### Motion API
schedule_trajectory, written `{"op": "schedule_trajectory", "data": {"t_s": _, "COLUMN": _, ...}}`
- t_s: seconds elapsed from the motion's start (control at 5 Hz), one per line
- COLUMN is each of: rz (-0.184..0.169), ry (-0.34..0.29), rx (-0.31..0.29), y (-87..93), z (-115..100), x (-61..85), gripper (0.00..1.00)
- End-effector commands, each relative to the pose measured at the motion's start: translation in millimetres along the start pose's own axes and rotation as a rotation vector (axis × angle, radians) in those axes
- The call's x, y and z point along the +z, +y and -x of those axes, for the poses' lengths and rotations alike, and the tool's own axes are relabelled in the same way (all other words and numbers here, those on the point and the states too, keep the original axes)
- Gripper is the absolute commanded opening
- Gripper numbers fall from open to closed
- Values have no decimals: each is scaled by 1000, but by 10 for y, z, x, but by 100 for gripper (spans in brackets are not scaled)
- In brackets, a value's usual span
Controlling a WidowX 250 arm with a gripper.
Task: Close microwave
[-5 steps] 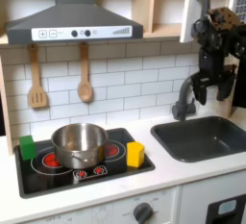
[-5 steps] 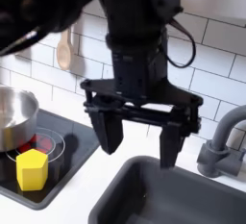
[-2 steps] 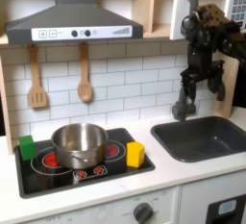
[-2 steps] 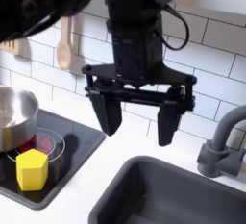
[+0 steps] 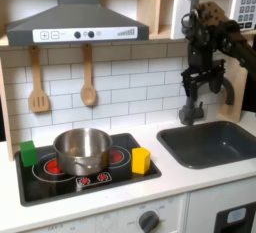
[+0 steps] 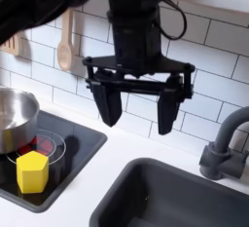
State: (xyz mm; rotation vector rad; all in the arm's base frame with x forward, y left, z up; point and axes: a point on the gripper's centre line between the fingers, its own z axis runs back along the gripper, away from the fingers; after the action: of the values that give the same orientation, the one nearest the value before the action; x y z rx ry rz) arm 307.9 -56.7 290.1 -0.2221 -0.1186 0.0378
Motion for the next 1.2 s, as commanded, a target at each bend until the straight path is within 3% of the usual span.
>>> {"op": "schedule_trajectory", "data": {"t_s": 0.0, "rz": 7, "ry": -10, "rx": 13, "y": -4, "z": -139, "x": 65, "gripper": 100}}
{"op": "schedule_trajectory", "data": {"t_s": 1.0, "rz": 16, "ry": 36, "rx": 43, "y": 27, "z": -390, "x": -28, "gripper": 100}}
